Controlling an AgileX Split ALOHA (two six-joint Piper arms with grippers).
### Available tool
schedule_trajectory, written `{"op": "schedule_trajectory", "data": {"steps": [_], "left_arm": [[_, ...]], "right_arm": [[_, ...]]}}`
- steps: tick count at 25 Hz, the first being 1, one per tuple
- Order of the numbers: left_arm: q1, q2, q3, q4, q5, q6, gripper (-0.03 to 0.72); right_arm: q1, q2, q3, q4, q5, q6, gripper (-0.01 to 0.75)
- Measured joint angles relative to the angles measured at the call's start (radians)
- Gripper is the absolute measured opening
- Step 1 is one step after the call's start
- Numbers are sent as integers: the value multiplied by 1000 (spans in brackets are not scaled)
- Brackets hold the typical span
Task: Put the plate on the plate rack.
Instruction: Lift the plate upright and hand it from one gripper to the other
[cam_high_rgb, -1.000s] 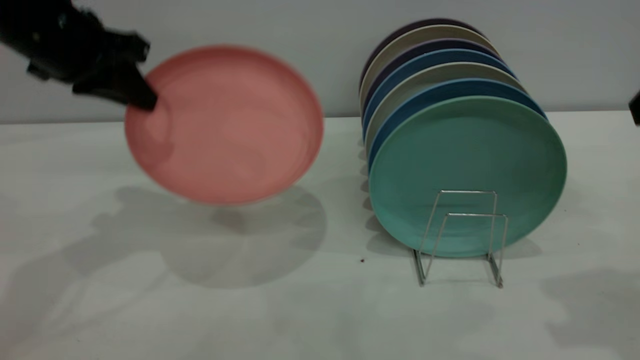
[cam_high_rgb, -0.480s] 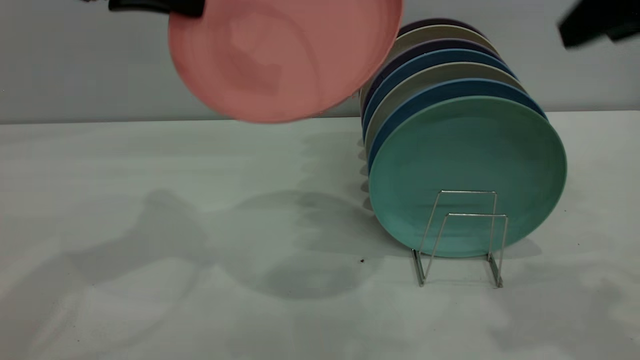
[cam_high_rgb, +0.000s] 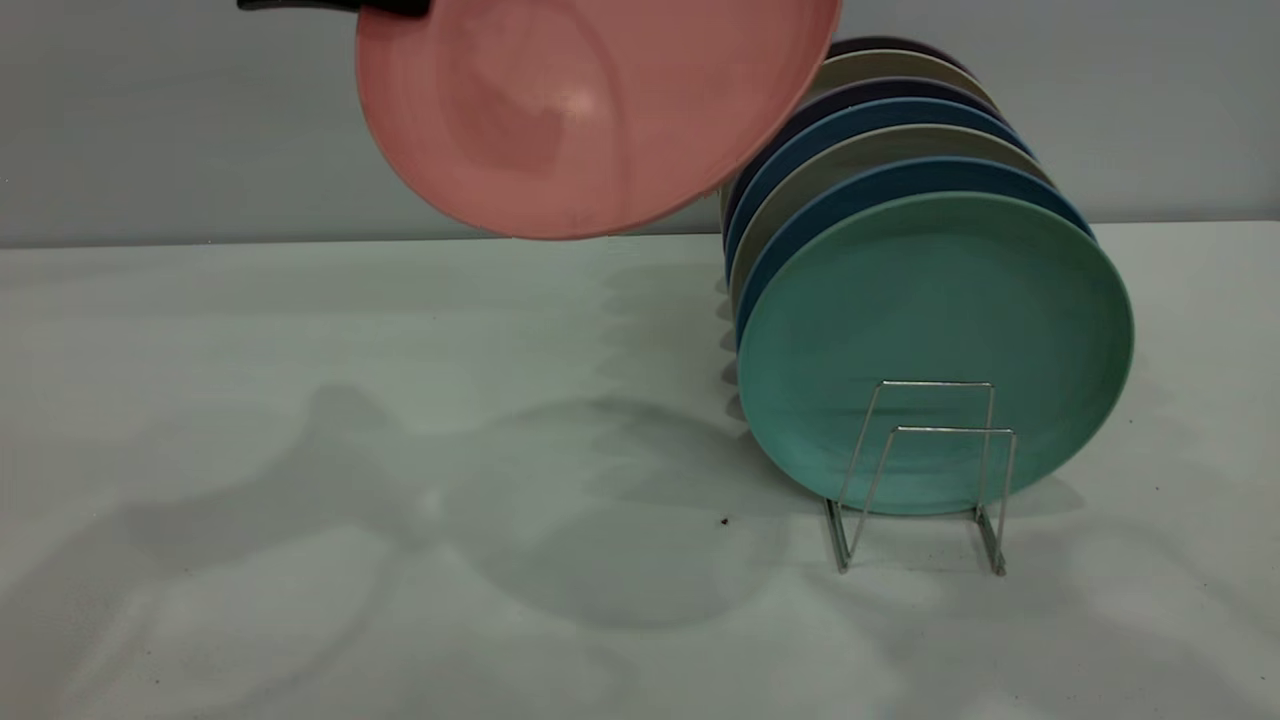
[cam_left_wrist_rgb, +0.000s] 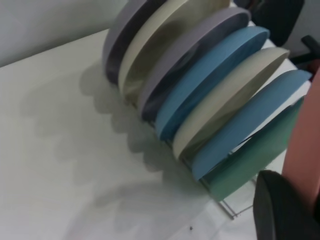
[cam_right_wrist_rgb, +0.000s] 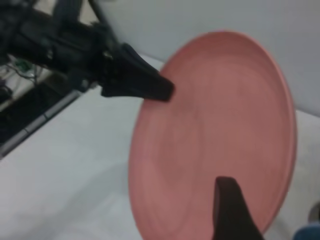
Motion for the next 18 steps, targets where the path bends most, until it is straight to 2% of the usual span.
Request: {"op": "schedule_trajectory", "data": {"steps": [7,14,18], "left_arm": [[-7,0,0,-27,26,22,18],[-103,0,28,37,-68,-4,18],[-117,0,28,43,-76,-19,18]], "right_arm": [[0,44,0,-67,-25,37,430],[0,46,0,-165,-48,91,430],[-24,46,1,-241,-40,145,430]]}}
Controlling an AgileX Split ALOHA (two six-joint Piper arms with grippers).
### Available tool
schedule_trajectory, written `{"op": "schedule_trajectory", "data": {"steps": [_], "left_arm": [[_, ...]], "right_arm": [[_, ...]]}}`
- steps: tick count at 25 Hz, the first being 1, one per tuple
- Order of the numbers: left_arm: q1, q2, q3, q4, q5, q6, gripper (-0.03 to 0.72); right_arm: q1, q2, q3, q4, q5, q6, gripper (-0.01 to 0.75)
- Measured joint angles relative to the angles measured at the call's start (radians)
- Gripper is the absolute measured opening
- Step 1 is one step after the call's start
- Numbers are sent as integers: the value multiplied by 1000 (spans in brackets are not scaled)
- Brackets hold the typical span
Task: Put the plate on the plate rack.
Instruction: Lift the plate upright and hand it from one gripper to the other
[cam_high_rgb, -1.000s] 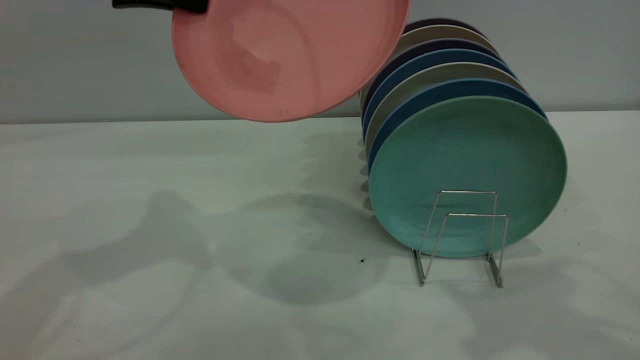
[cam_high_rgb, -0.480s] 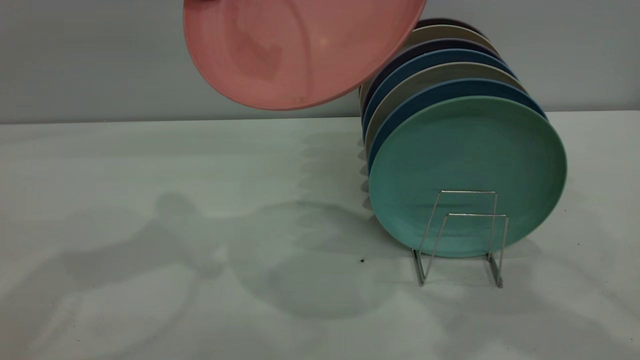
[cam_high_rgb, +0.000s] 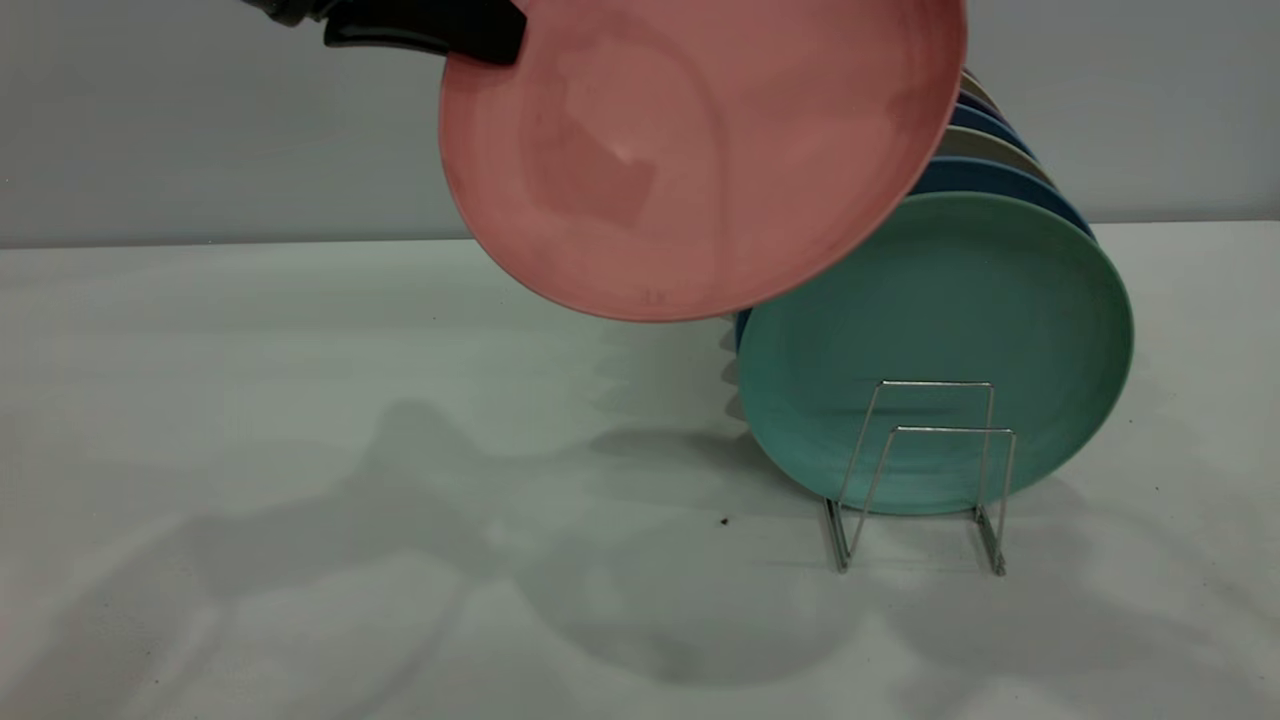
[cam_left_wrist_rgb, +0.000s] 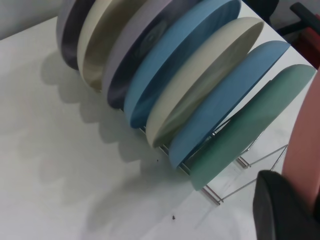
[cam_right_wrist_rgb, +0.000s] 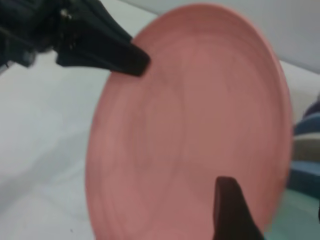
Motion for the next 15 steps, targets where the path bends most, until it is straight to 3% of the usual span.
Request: {"op": "schedule_trajectory", "data": {"steps": [7,15], "left_arm": [[0,45,9,26,-1,-35,18],[0,65,19,21,20,-36,18]], "right_arm": [[-125,0,51,-9,51,3,430],[-138,43,60,14,97,-28,430]]}}
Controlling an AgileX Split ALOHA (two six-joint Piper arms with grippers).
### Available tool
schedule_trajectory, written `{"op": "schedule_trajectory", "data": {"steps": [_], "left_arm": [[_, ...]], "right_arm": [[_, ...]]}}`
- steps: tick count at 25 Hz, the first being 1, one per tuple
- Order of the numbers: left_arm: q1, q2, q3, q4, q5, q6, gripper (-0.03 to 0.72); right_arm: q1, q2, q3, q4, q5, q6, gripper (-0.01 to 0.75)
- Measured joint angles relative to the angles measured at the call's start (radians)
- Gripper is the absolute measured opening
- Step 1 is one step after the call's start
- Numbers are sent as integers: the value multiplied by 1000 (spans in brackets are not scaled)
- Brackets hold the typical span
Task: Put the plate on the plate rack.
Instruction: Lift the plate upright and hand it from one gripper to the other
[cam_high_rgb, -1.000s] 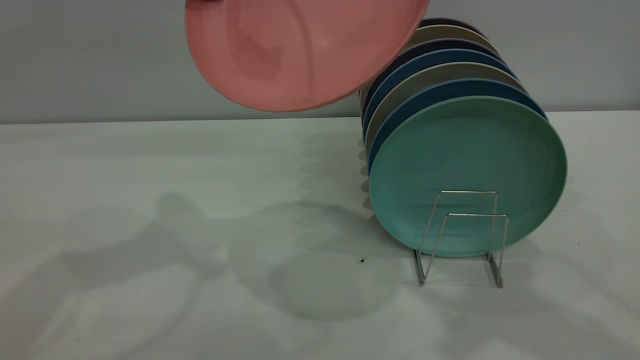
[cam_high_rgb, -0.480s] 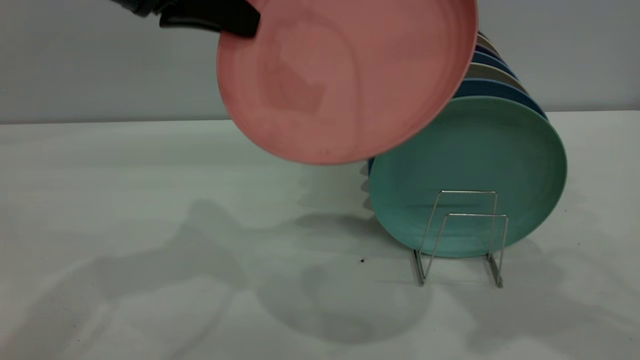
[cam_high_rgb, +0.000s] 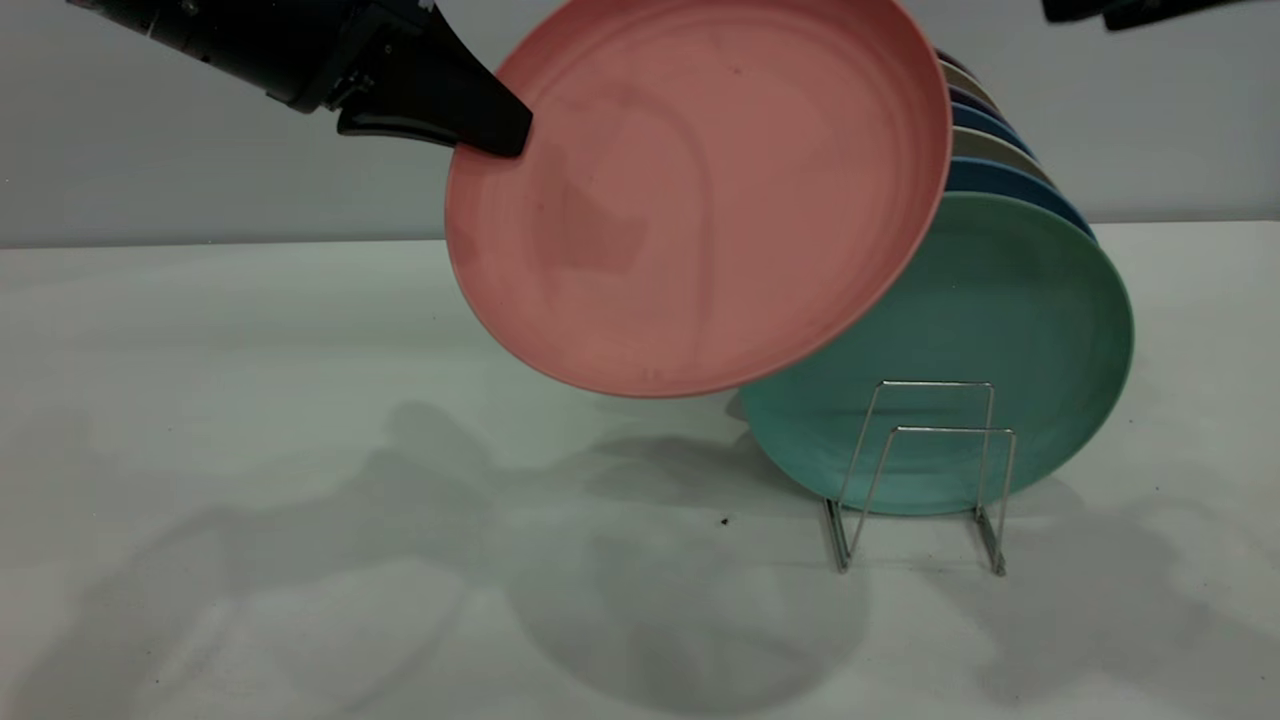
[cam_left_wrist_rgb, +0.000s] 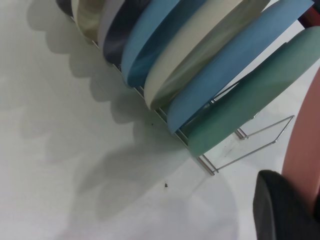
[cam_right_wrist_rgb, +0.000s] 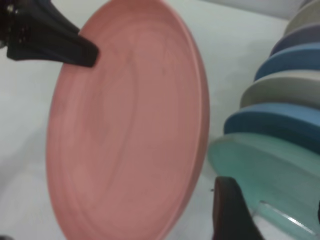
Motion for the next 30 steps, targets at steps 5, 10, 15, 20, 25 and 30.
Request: {"op": "schedule_trajectory", "data": {"steps": [5,10,15,20,25,30], "left_arm": [[-16,1,0,1,3,-2,18],[-65,19,0,1,-10,-2,18],[-85,34,0,1,-27,-2,18],[-85,34,0,1,-30,-2,18],[-85,34,0,1,-35,-2,18],[-86,34,0,0,-35,-5,18]], "right_arm": [[0,60,0,11,24,-17,430],[0,65,0,23,25,-35,430],[0,84,0,32,30,-39,430],[0,112,0,42,51,-45,430],[0,131,0,78,94,-72,430],[0,132,0,98,118,-83,430]]}}
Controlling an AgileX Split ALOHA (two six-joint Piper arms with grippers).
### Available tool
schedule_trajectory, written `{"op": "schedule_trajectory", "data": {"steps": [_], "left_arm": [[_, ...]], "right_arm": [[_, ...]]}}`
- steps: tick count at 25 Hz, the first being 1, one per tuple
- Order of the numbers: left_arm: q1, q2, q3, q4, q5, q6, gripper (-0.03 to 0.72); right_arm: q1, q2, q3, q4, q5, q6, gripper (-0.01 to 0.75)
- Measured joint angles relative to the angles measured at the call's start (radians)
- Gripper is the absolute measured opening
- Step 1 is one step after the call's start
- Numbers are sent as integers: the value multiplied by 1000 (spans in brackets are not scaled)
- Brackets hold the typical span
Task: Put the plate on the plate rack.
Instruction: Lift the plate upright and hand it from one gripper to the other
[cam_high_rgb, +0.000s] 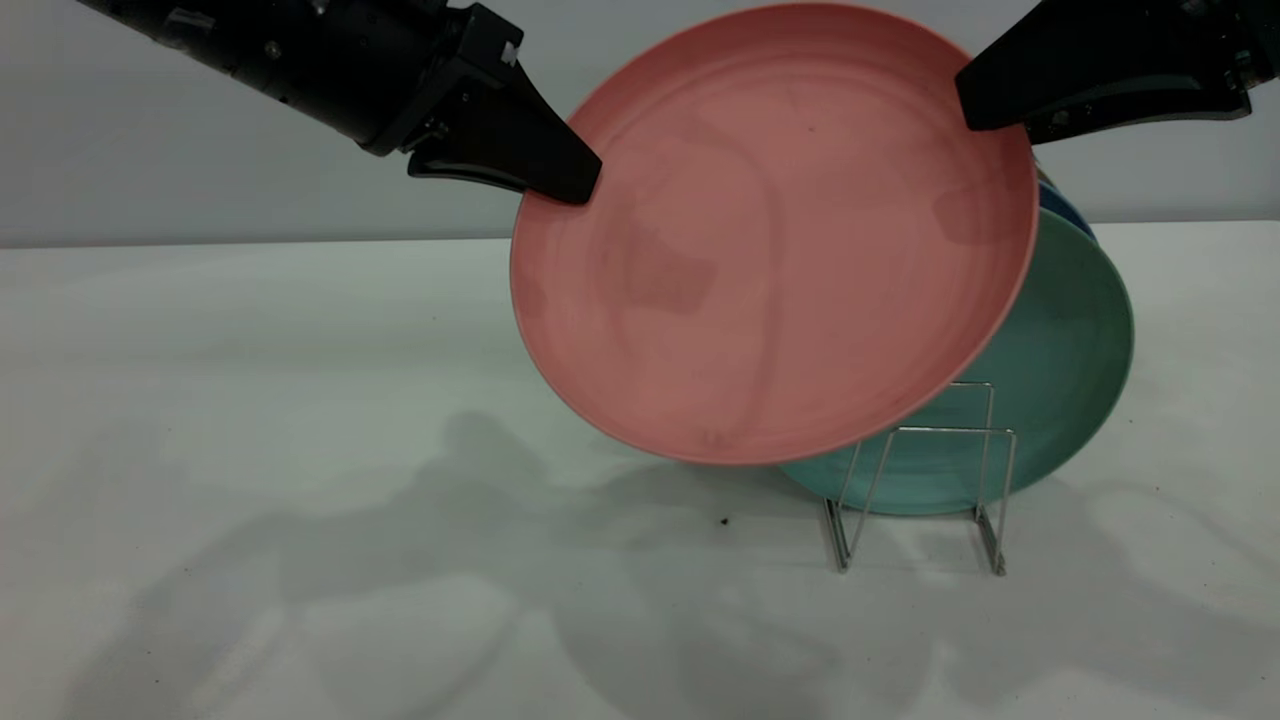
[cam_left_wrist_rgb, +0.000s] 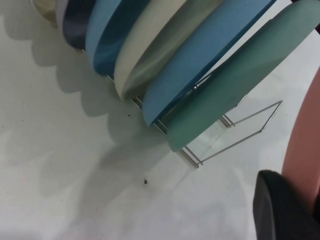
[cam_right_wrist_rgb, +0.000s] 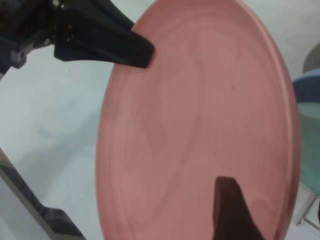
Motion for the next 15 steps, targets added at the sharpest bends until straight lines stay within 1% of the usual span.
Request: {"op": "schedule_trajectory", "data": {"steps": [10,15], "left_arm": [[-1,0,0,-64,23,23,18],[-1,0,0,-65,30,25,18]], "right_arm": [[0,34,0,4,20,-1,428],[0,85,0,40,62,-35,393]]}}
